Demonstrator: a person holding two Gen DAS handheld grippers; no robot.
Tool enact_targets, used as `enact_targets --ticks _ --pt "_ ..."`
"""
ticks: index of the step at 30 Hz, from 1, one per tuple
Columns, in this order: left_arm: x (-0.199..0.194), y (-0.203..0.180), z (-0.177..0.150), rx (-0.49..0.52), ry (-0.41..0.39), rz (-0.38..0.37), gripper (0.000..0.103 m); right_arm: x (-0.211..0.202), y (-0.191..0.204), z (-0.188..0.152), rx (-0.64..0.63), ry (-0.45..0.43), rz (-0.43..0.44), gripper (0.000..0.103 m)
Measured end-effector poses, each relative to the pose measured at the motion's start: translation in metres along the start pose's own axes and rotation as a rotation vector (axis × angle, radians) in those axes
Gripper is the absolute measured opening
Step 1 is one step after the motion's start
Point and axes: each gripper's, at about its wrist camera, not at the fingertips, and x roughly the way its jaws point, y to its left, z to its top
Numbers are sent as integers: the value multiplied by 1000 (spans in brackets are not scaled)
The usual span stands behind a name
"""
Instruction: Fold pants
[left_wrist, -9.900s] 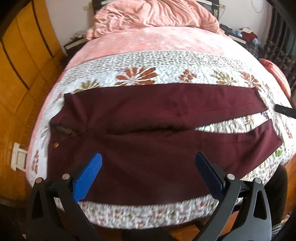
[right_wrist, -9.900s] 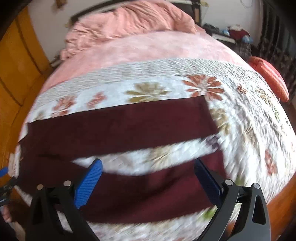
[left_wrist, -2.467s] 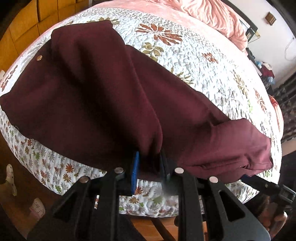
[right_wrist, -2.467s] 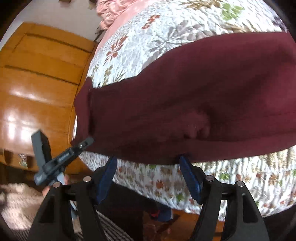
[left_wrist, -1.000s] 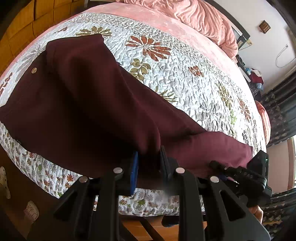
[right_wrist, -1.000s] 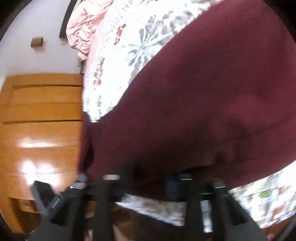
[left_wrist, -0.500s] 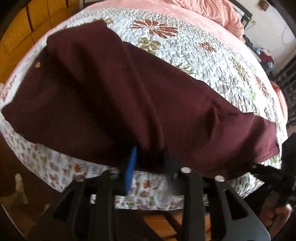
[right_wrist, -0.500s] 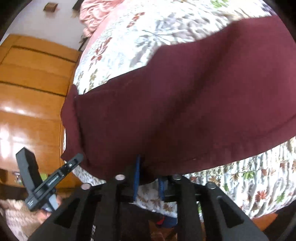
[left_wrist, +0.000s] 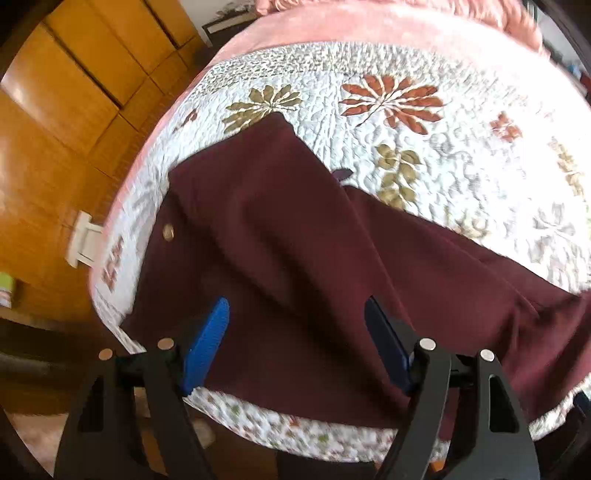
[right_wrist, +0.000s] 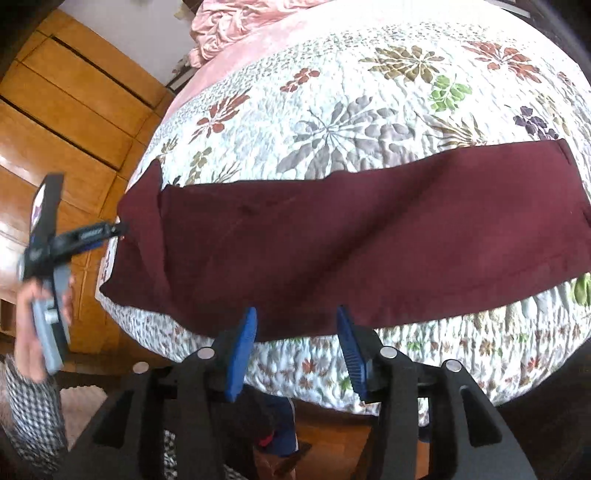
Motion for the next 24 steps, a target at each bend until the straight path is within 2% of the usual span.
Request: enact_targets --ticks 4,10,12,13,14,16,17,20,22,24 --pt "21 -4 40 1 85 60 80 6 0 -2 5 4 33 46" --pt "59 -8 67 -16 217 130 80 22 -2 12 20 15 38 46" --pt "72 -4 74 -37 260 127 79 28 -1 18 9 14 35 47" --pt "76 -1 76 -53 274 108 71 31 1 21 -4 14 26 49" --pt "80 3 76 -71 288 87 51 36 1 24 -14 18 8 49" --pt "84 15 76 -134 306 50 26 43 1 26 -16 25 -3 50" --pt "84 20 75 -155 298 34 20 47 -1 26 -14 32 -5 50" --pt "78 35 69 -189 262 -17 10 55 -6 23 -13 49 -16 50" --pt "64 46 60 -215 196 -46 9 58 -10 22 -7 56 -13 50" --pt "41 63 39 -250 85 -70 8 59 -11 22 -5 52 -9 50"
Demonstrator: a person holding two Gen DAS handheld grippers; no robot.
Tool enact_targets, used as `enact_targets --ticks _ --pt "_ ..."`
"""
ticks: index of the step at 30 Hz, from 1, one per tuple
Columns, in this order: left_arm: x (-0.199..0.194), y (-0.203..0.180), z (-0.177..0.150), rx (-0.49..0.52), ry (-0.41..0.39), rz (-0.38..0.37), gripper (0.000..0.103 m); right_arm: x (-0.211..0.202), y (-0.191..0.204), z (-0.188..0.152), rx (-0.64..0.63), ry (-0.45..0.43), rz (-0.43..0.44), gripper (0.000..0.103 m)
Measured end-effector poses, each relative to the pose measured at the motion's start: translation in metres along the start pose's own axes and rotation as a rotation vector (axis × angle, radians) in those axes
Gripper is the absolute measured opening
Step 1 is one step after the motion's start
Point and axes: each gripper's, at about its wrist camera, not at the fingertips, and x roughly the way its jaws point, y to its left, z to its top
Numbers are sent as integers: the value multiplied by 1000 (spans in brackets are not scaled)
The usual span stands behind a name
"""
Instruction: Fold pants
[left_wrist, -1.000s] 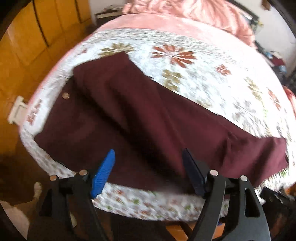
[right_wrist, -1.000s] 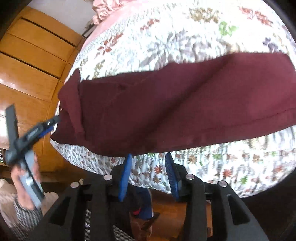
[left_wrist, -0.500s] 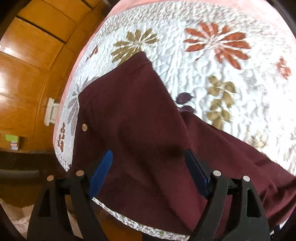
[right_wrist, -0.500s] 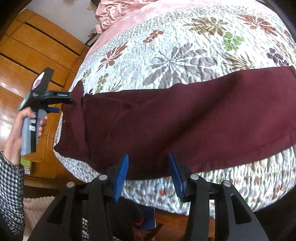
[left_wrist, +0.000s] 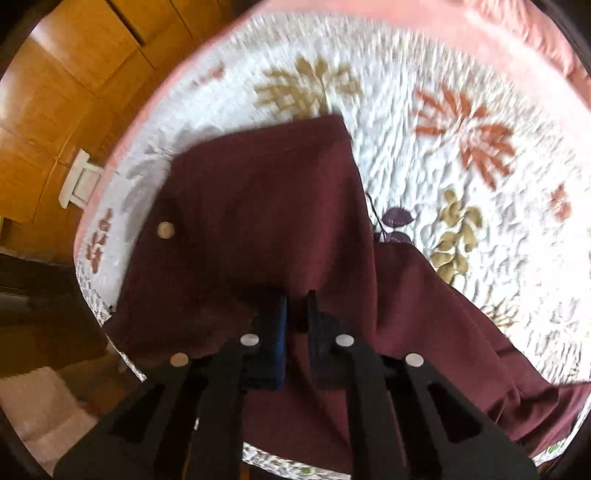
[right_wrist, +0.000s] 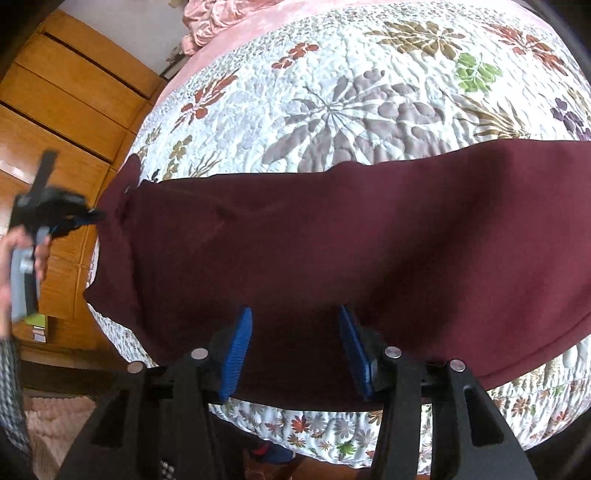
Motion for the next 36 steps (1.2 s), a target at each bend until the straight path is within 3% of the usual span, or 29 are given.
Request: enact_targets --ticks 4,5,8,10,14,15,16,17,18,19,22,25,29,32,34,36 --pt "-28 57 -51 -122 -170 -95 8 1 1 0 -13 -4 -16 50" --pt "-30 67 -63 -153 -190 -109 1 2 2 -1 -20 -4 -25 50" --pt "-24 100 -107 -222 -275 -83 0 5 6 -2 -39 -6 -51 50" --pt "-6 110 -126 -229 -253 -89 0 6 10 -2 -52 -7 -67 53" --pt "18 114 -135 -246 -177 -174 3 8 16 -4 -77 -9 -98 55" --pt "16 113 -133 -249 -181 -192 8 9 17 -4 -82 -10 -103 55" --pt "11 111 -131 -247 -190 -209 29 9 17 -5 -87 -10 -109 55" --pt "7 110 -128 -249 -199 -215 64 9 17 -5 -88 -11 -111 55" --pt "2 109 -123 -251 -212 -211 78 10 17 -5 -88 -11 -114 55" --pt "-5 107 -114 -251 -237 -187 87 11 18 -5 -88 -10 -116 56" --pt "-12 108 -87 -236 -261 -165 86 13 20 -7 -101 -10 -124 59" --pt "-7 96 -58 -184 -198 -36 86 17 25 -8 -122 -10 -142 64" --pt "0 62 -19 -65 -142 275 87 21 30 -9 -146 -10 -157 70" --pt "10 45 4 -19 -109 405 87 22 32 -10 -152 -14 -160 71" --pt "16 35 13 6 -92 454 87 22 30 -10 -148 -16 -153 71" --pt "25 29 19 26 -77 491 66 23 30 -9 -141 -18 -143 71"
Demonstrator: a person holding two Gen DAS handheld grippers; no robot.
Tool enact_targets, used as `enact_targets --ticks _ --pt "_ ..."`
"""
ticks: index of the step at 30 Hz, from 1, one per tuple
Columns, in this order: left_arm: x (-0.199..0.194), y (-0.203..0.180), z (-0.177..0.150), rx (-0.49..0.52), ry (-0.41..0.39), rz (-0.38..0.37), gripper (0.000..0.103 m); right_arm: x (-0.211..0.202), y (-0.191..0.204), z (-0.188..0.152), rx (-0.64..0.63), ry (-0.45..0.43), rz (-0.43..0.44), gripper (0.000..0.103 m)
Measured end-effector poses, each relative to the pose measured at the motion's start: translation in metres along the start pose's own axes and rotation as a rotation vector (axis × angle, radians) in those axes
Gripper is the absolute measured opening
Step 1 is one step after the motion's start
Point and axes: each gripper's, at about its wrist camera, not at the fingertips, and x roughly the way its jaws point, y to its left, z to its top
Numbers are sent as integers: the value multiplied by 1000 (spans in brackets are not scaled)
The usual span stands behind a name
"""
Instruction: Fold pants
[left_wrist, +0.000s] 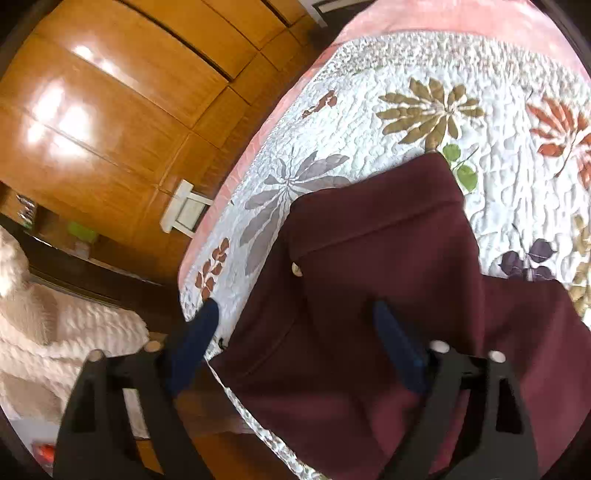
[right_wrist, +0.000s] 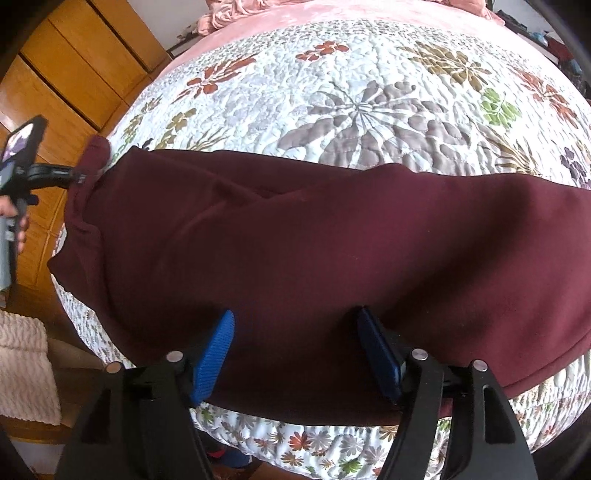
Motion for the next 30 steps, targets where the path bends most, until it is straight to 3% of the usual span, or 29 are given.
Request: enact_targets --ticks 1,2,3,5,7,12,15,24,26,28,30 --pt "6 -1 1 -4 30 -17 30 0 -1 0 2 -1 4 71" --pt "14 4 2 -26 69 -55 1 0 -1 0 4 -2 9 71" --pt "24 10 0 -75 126 -139 0 0 -2 0 8 -4 17 71" --pt "34 17 -8 -98 156 -186 0 -1 -4 -1 13 -7 27 71" --pt "34 22 -17 -78 104 -160 0 -2 -5 -2 15 -11 33 71" --pt "19 42 -42 -79 -36 -343 0 -8 -3 -2 34 -24 25 71" --pt "10 45 -47 -55 -99 -412 0 -16 9 6 18 -37 122 70" --pt "2 43 -44 -1 -165 -570 0 2 125 87 -167 25 434 71" --pt "5 43 -41 9 -171 -582 0 11 153 102 -200 23 450 72" --pt "10 44 -38 16 -175 -591 0 26 179 121 -216 32 483 85" --pt "15 45 -34 20 -174 -614 0 42 195 138 -187 55 531 86"
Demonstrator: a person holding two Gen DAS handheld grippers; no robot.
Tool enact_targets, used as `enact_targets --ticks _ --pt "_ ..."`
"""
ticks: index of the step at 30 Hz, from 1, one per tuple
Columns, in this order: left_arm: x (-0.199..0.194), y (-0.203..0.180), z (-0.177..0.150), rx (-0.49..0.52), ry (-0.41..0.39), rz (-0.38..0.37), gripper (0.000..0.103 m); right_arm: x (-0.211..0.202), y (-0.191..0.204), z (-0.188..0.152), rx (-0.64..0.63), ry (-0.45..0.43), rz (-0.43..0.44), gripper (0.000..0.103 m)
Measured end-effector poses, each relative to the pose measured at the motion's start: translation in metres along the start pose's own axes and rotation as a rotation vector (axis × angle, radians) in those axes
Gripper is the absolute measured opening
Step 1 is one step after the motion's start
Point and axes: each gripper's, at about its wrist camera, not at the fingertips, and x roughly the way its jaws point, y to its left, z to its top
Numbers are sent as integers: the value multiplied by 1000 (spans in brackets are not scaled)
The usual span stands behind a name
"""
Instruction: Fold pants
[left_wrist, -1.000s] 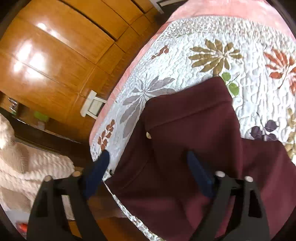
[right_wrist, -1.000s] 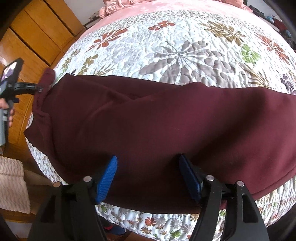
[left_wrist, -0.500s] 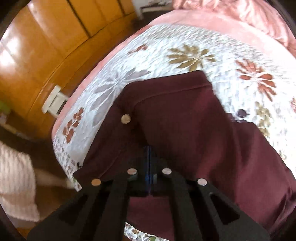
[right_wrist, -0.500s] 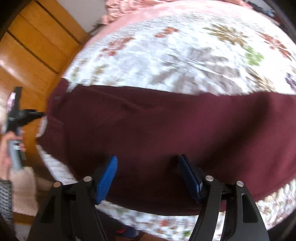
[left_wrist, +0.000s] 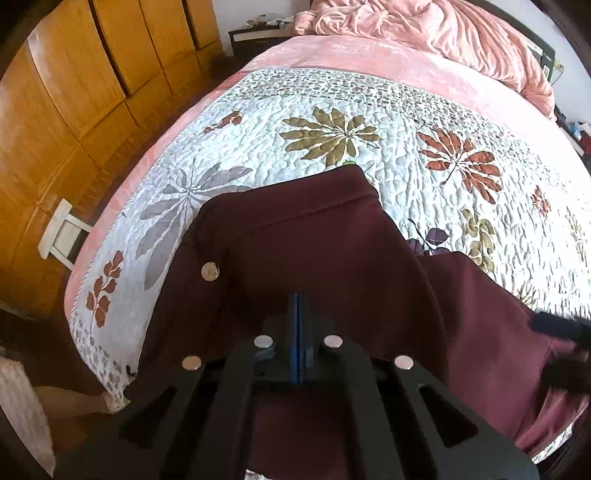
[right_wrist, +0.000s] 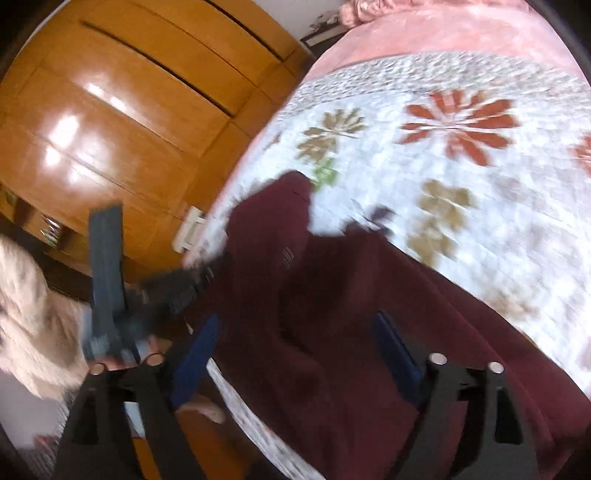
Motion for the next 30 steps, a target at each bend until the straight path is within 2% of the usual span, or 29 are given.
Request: enact_targets --ticks 5,8,10,11,12,13,15,16,20,23,30 --pt "1 7 6 12 -15 -44 0 51 -6 42 107 43 111 90" --pt "-1 9 9 20 -29 -71 0 80 -1 52 97 89 74 91" --pt "-2 9 10 26 -38 -85 0 93 2 53 91 99 82 89" --pt "-3 9 11 33 -45 -93 0 98 4 53 89 96 92 83" --pt "-4 9 11 37 -49 -101 0 103 6 54 78 90 105 55" --pt "-4 9 11 41 -52 -111 0 106 8 54 68 93 91 35" --pt "-7 11 12 40 -56 -122 0 113 13 56 37 97 84 17" --pt "-9 11 13 43 -63 -127 0 113 16 55 37 102 133 14" --pt "-18 16 17 47 -86 -137 0 106 35 51 0 73 272 12" --pt "-33 25 21 35 -120 -128 0 105 46 47 -3 77 344 12" --pt "-74 63 37 -20 -179 -136 4 123 67 29 20 133 425 12"
